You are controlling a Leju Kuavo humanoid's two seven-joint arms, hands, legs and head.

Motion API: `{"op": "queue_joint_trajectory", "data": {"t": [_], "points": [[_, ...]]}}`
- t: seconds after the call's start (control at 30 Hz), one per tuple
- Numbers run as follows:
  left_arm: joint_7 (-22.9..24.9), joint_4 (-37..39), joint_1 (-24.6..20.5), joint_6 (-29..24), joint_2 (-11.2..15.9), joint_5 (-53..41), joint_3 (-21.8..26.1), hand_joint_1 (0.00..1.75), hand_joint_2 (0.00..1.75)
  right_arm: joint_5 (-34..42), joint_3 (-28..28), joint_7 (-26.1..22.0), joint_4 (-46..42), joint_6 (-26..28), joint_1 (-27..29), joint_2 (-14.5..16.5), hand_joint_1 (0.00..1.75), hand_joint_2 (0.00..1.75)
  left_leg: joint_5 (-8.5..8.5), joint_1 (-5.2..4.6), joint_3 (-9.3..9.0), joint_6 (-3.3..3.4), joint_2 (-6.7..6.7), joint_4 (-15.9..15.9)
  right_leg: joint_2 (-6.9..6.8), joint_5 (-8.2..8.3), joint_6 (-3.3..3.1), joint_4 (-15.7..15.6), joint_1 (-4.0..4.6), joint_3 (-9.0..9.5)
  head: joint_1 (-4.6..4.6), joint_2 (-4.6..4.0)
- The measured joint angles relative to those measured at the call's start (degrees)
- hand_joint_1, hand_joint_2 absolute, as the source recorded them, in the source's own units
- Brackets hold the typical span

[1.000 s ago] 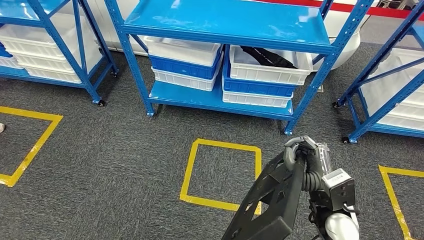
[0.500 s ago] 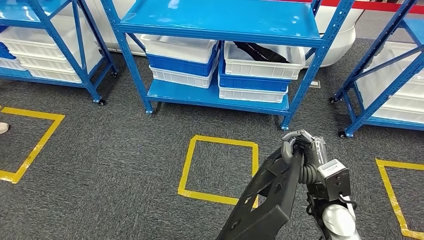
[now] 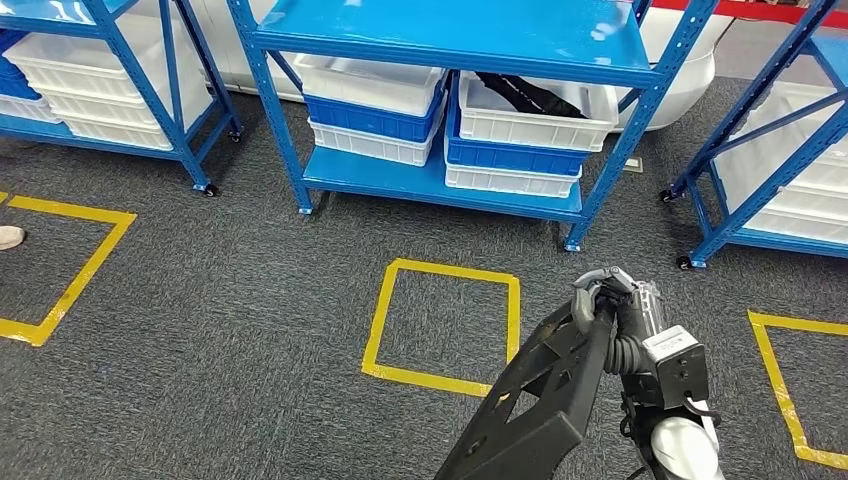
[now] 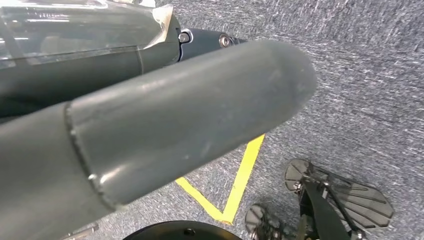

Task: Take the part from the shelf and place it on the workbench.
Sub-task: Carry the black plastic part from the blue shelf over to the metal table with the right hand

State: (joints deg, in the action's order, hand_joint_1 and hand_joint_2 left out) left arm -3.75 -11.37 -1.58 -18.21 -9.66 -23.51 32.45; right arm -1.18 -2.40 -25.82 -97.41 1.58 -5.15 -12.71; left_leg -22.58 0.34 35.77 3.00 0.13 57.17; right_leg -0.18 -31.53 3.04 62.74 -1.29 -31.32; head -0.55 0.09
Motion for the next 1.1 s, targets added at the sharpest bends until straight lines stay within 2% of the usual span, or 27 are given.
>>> {"op": "queue_joint_trajectory", "data": {"t": [0.03, 0.07, 0.13, 0.2, 0.23, 0.27, 0.33, 0.37, 0.4, 0.43, 0.47, 0.53, 0.57, 0.6, 0.67, 0.7, 0.73, 0.77, 0.83, 0.87, 0.9, 0.93, 0.97, 1.0, 1.03, 1.07, 1.1], "points": [[-0.02, 0.0, 0.0, 0.07, 0.02, -0.04, 0.02, 0.0, 0.0, 0.01, -0.15, -0.03, -0.02, 0.03, 0.13, -0.16, 1.75, 1.75, 0.27, -0.06, 0.24, -0.34, -0.01, 0.14, 0.03, 0.9, 0.06, -3.74, 0.06, 2.15, -0.02, 0.0], [-0.03, 0.0, 0.03, 0.11, 0.05, -0.12, 0.03, 0.0, 0.0, 0.03, -0.29, -0.07, -0.04, 0.07, 0.26, -0.31, 1.75, 1.75, 0.51, -0.14, 0.39, -0.7, 0.0, 0.22, 0.08, 1.44, -0.13, -6.06, 0.13, 3.38, -0.07, 0.0], [-0.06, 0.01, 0.11, 0.31, 0.11, -0.35, 0.03, 0.0, 0.0, 0.05, -0.55, -0.14, -0.08, 0.16, 0.73, -0.59, 1.75, 1.75, 1.04, -0.17, 0.5, -1.35, 0.0, 0.19, 0.19, 2.1, -1.02, -6.72, 0.54, 3.43, -0.14, -0.01], [-0.18, 0.03, 0.29, 0.64, 0.19, -0.58, 0.03, 0.0, 0.0, 0.07, -0.74, -0.32, -0.08, 0.26, 1.16, -0.86, 1.75, 1.75, 0.68, 0.13, 0.86, -1.95, -0.03, 0.71, 0.15, 2.79, -2.0, -6.66, 0.18, 3.2, -0.15, -0.01], [-0.27, 0.04, 0.39, 0.79, 0.25, -0.64, 0.03, 0.0, 0.0, 0.08, -0.85, -0.49, -0.09, 0.32, 1.38, -0.99, 1.75, 1.75, -0.73, 0.28, 1.46, -2.22, -0.05, 2.16, 0.09, 3.2, -2.52, -6.68, 0.02, 3.06, -0.21, -0.01], [-0.35, 0.05, 0.47, 0.9, 0.3, -0.68, 0.03, 0.0, 0.0, 0.09, -1.0, -0.67, -0.1, 0.38, 1.64, -1.11, 1.75, 1.75, -2.89, 0.39, 2.45, -2.47, -0.07, 4.73, 0.02, 3.64, -2.99, -6.69, -0.1, 2.84, -0.28, -0.01], [-0.4, 0.06, 0.57, 0.98, 0.34, -0.76, 0.03, 0.0, 0.0, 0.11, -1.43, -0.9, -0.11, 0.5, 2.28, -1.39, 1.75, 1.75, -7.94, 0.44, 5.18, -2.84, -0.09, 12.71, -0.1, 4.35, -3.47, -6.58, 0.19, 2.05, -0.39, -0.01], [-0.39, 0.07, 0.6, 0.99, 0.34, -0.8, 0.04, 0.0, 0.0, 0.11, -1.63, -0.93, -0.11, 0.53, 2.51, -1.53, 1.75, 1.75, -9.42, 0.44, 6.09, -2.92, -0.09, 15.99, -0.11, 4.65, -3.5, -6.5, 0.33, 1.57, -0.41, -0.01], [-0.37, 0.07, 0.62, 0.99, 0.35, -0.84, 0.04, 0.0, 0.0, 0.11, -1.81, -0.95, -0.1, 0.55, 2.65, -1.68, 1.75, 1.75, -9.91, 0.44, 6.11, -2.89, -0.09, 17.5, -0.1, 4.91, -3.5, -6.42, 0.45, 1.12, -0.42, -0.01], [-0.34, 0.07, 0.63, 0.99, 0.36, -0.88, 0.04, 0.0, 0.0, 0.11, -1.95, -0.96, -0.1, 0.56, 2.7, -1.82, 1.75, 1.75, -9.3, 0.43, 4.87, -2.72, -0.09, 16.47, -0.08, 5.12, -3.45, -6.32, 0.55, 0.77, -0.42, -0.01], [-0.31, 0.07, 0.62, 0.99, 0.37, -0.93, 0.04, 0.0, 0.0, 0.11, -2.04, -0.96, -0.09, 0.56, 2.68, -1.96, 1.75, 1.75, -7.96, 0.39, 2.51, -2.41, -0.11, 13.26, -0.04, 5.29, -3.35, -6.25, 0.63, 0.53, -0.43, -0.01], [-0.25, 0.07, 0.54, 0.99, 0.49, -1.03, 0.03, 0.0, 0.0, 0.11, -2.16, -0.98, -0.09, 0.55, 2.59, -2.24, 1.75, 1.75, -5.63, 0.2, -2.85, -1.5, -0.23, 4.92, 0.02, 5.55, -3.03, -6.07, 0.93, 0.28, -0.39, -0.01], [-0.22, 0.07, 0.5, 0.98, 0.54, -1.05, 0.03, 0.0, 0.0, 0.11, -2.17, -0.98, -0.05, 0.5, 2.47, -2.38, 1.75, 1.75, -5.07, 0.01, -4.47, -1.13, -0.28, 2.2, 0.01, 5.7, -2.79, -6.0, 1.03, 0.14, -0.37, -0.01], [-0.2, 0.07, 0.45, 0.96, 0.56, -1.06, 0.03, 0.0, 0.0, 0.12, -2.17, -0.99, 0.02, 0.37, 2.27, -2.5, 1.75, 1.75, -4.92, -0.2, -5.1, -0.8, -0.31, 0.9, -0.01, 5.9, -2.48, -5.94, 1.1, -0.03, -0.36, 0.0], [-0.16, 0.07, 0.44, 0.88, 0.51, -1.05, 0.04, 0.0, 0.0, 0.18, -2.16, -0.99, 0.22, 0.03, 1.76, -2.77, 1.75, 1.75, -4.36, -0.47, -4.82, -0.28, -0.24, 0.46, -0.04, 6.37, -1.71, -5.95, 1.14, -0.41, -0.37, 0.0], [-0.13, 0.07, 0.42, 0.83, 0.44, -1.04, 0.04, 0.0, 0.0, 0.22, -2.15, -0.99, 0.34, -0.1, 1.48, -2.97, 1.75, 1.75, -3.85, -0.45, -4.65, 0.03, -0.12, 0.12, -0.04, 6.25, -1.42, -5.67, 1.12, -0.78, -0.41, 0.01], [-0.1, 0.06, 0.39, 0.74, 0.39, -1.03, 0.05, 0.0, 0.0, 0.29, -2.15, -0.99, 0.49, -0.15, 1.16, -3.2, 1.75, 1.75, -3.25, -0.36, -4.4, 0.43, 0.01, -0.26, -0.02, 5.43, -1.35, -4.57, 1.13, -1.47, -0.34, 0.0], [-0.07, 0.05, 0.34, 0.65, 0.31, -1.02, 0.05, 0.0, 0.0, 0.34, -2.16, -0.99, 0.69, -0.16, 0.8, -3.46, 1.75, 1.75, -2.61, -0.23, -4.0, 0.76, 0.15, -0.62, 0.01, 3.89, -1.45, -2.24, 1.15, -2.65, -0.24, 0.0], [-0.04, 0.04, 0.28, 0.49, 0.17, -1.02, 0.05, 0.0, 0.0, 0.41, -2.15, -0.98, 1.24, -0.16, 0.23, -3.74, 1.75, 1.75, -1.63, -0.2, -2.88, 1.16, 0.29, -0.75, 0.05, -0.3, -1.78, 5.12, 0.83, -5.77, -0.04, -0.01], [-0.02, 0.04, 0.28, 0.42, 0.09, -1.02, 0.05, 0.0, 0.0, 0.43, -2.14, -0.98, 1.53, -0.16, 0.1, -3.8, 1.75, 1.75, -1.18, -0.2, -2.22, 1.11, 0.31, -0.73, 0.05, -1.84, -1.62, 8.57, 0.67, -7.0, 0.0, -0.01], [0.0, 0.04, 0.28, 0.33, 0.01, -1.02, 0.05, 0.0, 0.0, 0.43, -2.13, -0.97, 1.78, -0.16, 0.07, -3.86, 1.75, 1.75, -0.73, -0.2, -1.59, 1.02, 0.32, -0.69, 0.05, -2.55, -1.25, 10.28, 0.51, -7.27, 0.0, -0.01], [0.04, 0.05, 0.28, 0.26, -0.05, -1.02, 0.05, 0.0, 0.0, 0.43, -2.12, -0.96, 1.96, -0.16, 0.05, -3.92, 1.75, 1.75, -0.27, -0.18, -0.98, 0.87, 0.31, -0.65, 0.04, -2.42, -0.7, 9.74, 0.34, -6.34, 0.03, -0.01], [0.09, 0.05, 0.28, 0.2, -0.12, -1.02, 0.05, 0.0, 0.0, 0.42, -2.12, -0.96, 2.09, -0.16, 0.0, -4.01, 1.75, 1.75, 0.15, -0.15, -0.46, 0.67, 0.3, -0.6, 0.03, -1.61, -0.1, 7.0, 0.13, -4.3, 0.03, -0.01], [0.13, 0.05, 0.27, 0.15, -0.18, -1.02, 0.05, 0.0, 0.0, 0.42, -2.11, -0.95, 2.15, -0.16, -0.1, -4.1, 1.75, 1.75, 0.55, -0.13, -0.01, 0.41, 0.29, -0.49, 0.01, -0.45, 0.44, 2.46, -0.13, -1.29, 0.03, -0.01], [0.17, 0.05, 0.27, 0.12, -0.22, -1.02, 0.05, 0.0, 0.0, 0.42, -2.09, -0.95, 2.19, -0.16, -0.24, -4.18, 1.75, 1.75, 0.87, -0.22, 0.37, 0.1, 0.28, -0.31, 0.03, 0.54, 0.67, -1.83, -0.19, 1.25, 0.02, -0.01], [0.19, 0.04, 0.26, 0.08, -0.25, -1.02, 0.05, 0.0, 0.0, 0.42, -2.07, -0.95, 2.2, -0.16, -0.35, -4.25, 1.75, 1.75, 1.15, -0.31, 0.62, -0.25, 0.3, -0.17, 0.08, 1.28, 0.55, -4.94, -0.16, 2.93, -0.04, -0.01], [0.21, 0.04, 0.25, 0.04, -0.27, -1.02, 0.05, 0.0, 0.0, 0.42, -2.05, -0.94, 2.22, -0.17, -0.43, -4.32, 1.75, 1.75, 1.43, -0.4, 0.82, -0.6, 0.33, -0.04, 0.13, 1.75, 0.21, -6.74, -0.04, 3.77, -0.11, -0.01]]}}
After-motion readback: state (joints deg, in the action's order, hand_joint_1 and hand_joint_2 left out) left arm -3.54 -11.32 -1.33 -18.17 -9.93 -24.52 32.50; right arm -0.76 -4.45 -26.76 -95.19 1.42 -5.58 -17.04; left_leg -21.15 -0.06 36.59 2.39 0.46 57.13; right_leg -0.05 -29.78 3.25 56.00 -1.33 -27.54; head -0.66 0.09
